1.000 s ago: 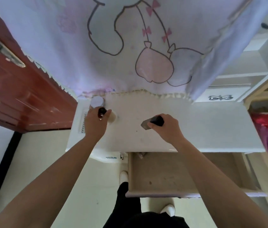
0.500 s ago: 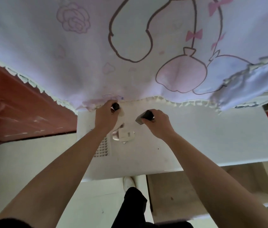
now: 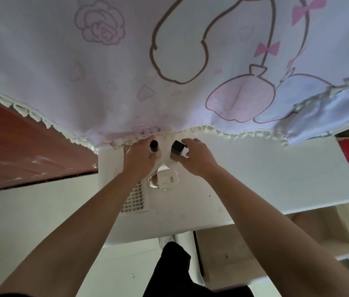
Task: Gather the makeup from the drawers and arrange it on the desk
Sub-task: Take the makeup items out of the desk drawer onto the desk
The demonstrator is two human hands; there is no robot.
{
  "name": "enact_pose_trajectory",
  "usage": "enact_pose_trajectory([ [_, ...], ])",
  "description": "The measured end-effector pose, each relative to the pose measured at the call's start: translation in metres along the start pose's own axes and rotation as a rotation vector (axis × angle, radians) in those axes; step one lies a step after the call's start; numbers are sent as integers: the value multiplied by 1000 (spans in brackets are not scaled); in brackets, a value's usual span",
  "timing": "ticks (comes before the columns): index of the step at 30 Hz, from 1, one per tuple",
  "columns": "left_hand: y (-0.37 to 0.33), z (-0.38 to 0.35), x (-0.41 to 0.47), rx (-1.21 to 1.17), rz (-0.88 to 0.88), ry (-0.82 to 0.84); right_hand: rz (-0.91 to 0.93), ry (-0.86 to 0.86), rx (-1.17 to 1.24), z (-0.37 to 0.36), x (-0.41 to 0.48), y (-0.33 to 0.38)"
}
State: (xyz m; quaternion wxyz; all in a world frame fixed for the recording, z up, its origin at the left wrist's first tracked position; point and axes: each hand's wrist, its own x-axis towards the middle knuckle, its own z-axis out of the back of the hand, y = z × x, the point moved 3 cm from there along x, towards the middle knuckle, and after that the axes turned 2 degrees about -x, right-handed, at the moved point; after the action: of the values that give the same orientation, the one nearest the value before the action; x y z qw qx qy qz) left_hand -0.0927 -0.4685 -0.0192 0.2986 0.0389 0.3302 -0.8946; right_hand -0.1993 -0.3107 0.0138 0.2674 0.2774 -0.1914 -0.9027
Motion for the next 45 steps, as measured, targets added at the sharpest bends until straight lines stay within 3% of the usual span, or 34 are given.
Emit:
enact_pose_trajectory([
  [3,-8,6,-13,53,-60,-88,14,3,-60,9,-13,-11],
  [9,-54,-7,-51,168,-183,-261,14,-161,-169,30,-57,-65],
  [19,-152,-111,-131,267,-199,-100,-69,-212,-140,53,-164,-213],
  [25,-203,-200,-186,267,-149,-57,-107,-52,-159,48,-213,-322],
  [28,-214,-263,-214,268,-131,-13,-218,75,-134,22,-227,-385],
  [33,-206,-363,-246,330,-12,169,-306,196,-173,-15,-238,-448],
  [36,-187,-404,-245,353,85,299,-388,185,-115,-29,-221,-480],
  [41,-146,-429,-221,402,164,433,-581,168,-61,-41,-192,-523],
  [45,-121,-430,-214,448,132,492,-572,190,-155,-63,-170,-521],
])
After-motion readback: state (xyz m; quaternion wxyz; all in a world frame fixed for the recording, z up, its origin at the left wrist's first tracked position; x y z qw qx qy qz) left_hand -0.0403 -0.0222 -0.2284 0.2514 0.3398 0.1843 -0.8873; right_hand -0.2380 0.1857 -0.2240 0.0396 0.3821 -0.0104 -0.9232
